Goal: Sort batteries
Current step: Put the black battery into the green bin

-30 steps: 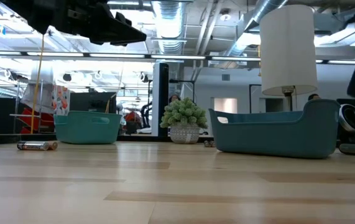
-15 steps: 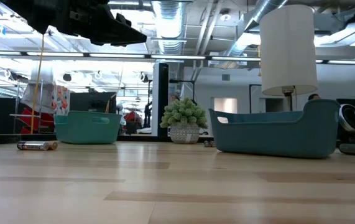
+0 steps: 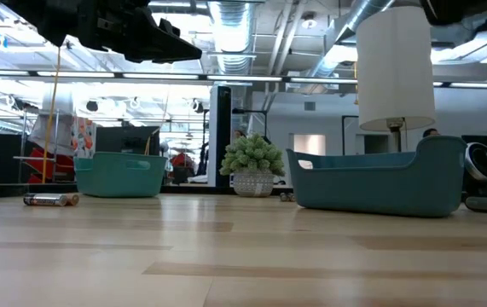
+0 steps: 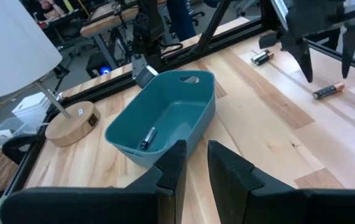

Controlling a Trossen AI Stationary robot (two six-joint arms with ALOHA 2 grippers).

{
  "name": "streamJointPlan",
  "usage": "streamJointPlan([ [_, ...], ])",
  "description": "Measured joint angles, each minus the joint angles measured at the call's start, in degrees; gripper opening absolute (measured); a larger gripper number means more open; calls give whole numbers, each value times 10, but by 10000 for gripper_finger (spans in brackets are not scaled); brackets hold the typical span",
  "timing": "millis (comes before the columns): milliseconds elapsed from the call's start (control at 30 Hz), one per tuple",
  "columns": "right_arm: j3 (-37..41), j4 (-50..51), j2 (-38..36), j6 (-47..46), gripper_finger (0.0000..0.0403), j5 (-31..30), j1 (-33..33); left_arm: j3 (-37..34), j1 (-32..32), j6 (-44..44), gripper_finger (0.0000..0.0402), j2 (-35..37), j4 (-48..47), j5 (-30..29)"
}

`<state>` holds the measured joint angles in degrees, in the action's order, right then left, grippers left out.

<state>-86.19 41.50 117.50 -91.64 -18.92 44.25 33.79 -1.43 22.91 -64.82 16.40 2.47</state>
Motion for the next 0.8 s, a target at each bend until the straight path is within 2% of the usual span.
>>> streamJointPlan([
  [533,-5,-19,51,-12,240,21,-2,0,0,-4,59,0,1,0],
  [800,-5,3,52,-31,232,26,-7,0,0,-4,59,0,0,0],
])
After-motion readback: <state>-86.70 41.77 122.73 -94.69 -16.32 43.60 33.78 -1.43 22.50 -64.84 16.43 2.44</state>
